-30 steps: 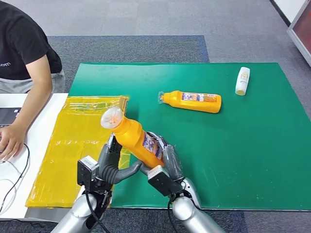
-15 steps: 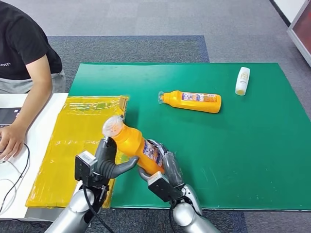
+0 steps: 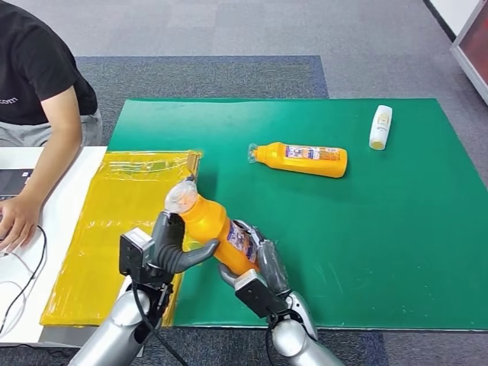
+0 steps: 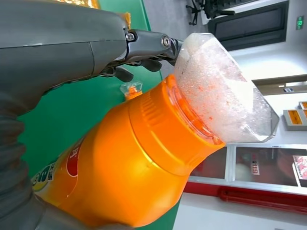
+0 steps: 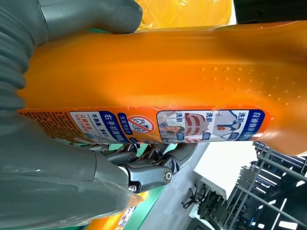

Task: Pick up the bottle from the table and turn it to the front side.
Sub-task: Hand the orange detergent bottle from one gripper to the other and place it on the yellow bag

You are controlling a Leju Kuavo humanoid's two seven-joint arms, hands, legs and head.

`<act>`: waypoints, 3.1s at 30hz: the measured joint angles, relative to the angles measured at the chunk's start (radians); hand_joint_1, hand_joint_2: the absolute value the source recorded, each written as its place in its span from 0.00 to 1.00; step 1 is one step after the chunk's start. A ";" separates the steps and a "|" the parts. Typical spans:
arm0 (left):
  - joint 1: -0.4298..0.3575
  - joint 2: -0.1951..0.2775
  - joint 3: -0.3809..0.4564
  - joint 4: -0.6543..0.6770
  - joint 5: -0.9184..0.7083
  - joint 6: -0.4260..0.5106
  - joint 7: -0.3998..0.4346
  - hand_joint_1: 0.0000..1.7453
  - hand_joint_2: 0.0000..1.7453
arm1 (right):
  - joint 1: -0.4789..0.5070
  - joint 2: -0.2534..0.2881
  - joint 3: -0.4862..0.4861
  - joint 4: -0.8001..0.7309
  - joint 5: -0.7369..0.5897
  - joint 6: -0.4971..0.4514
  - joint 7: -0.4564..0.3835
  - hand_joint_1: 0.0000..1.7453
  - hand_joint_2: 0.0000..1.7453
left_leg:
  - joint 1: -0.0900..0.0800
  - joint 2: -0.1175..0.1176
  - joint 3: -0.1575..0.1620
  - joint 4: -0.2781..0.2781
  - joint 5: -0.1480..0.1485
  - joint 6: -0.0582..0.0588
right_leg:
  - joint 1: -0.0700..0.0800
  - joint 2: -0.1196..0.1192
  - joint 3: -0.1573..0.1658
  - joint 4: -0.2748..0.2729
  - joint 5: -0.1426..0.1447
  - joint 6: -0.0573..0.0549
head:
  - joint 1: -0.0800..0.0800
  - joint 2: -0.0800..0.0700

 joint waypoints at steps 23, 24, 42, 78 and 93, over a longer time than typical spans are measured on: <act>-0.025 -0.009 -0.008 0.042 0.054 -0.052 0.057 0.00 1.00 | 0.004 -0.002 -0.004 0.000 -0.028 -0.009 -0.010 1.00 1.00 | 0.000 0.000 0.000 0.000 0.000 0.000 | 0.000 0.000 0.000 0.000 0.000 0.000 | 0.000 0.000; -0.028 -0.010 -0.008 0.045 0.060 -0.056 0.060 0.00 1.00 | 0.003 -0.002 -0.004 0.000 -0.030 -0.011 -0.011 1.00 1.00 | 0.000 0.000 0.000 0.000 0.000 0.000 | 0.000 0.000 0.000 0.000 0.000 0.000 | 0.000 0.000; -0.062 -0.011 -0.026 0.085 0.102 -0.100 0.086 0.00 1.00 | 0.002 -0.002 -0.004 0.000 -0.046 -0.019 -0.019 1.00 1.00 | 0.000 0.000 0.000 0.000 0.000 0.000 | 0.000 0.000 0.000 0.000 0.000 0.000 | 0.000 0.000; -0.137 -0.006 -0.053 0.151 0.197 -0.230 0.114 1.00 1.00 | -0.005 -0.002 -0.004 0.000 -0.068 -0.022 -0.034 1.00 1.00 | 0.000 0.000 0.000 0.000 0.000 0.000 | 0.000 0.000 0.000 0.000 0.000 0.000 | 0.000 0.000; -0.166 0.010 -0.057 0.170 0.180 -0.257 0.104 1.00 1.00 | 0.003 -0.003 -0.004 -0.008 -0.075 -0.024 -0.043 0.39 1.00 | 0.000 0.000 0.000 0.000 0.000 0.000 | 0.000 0.000 0.000 0.000 0.000 0.000 | 0.000 0.000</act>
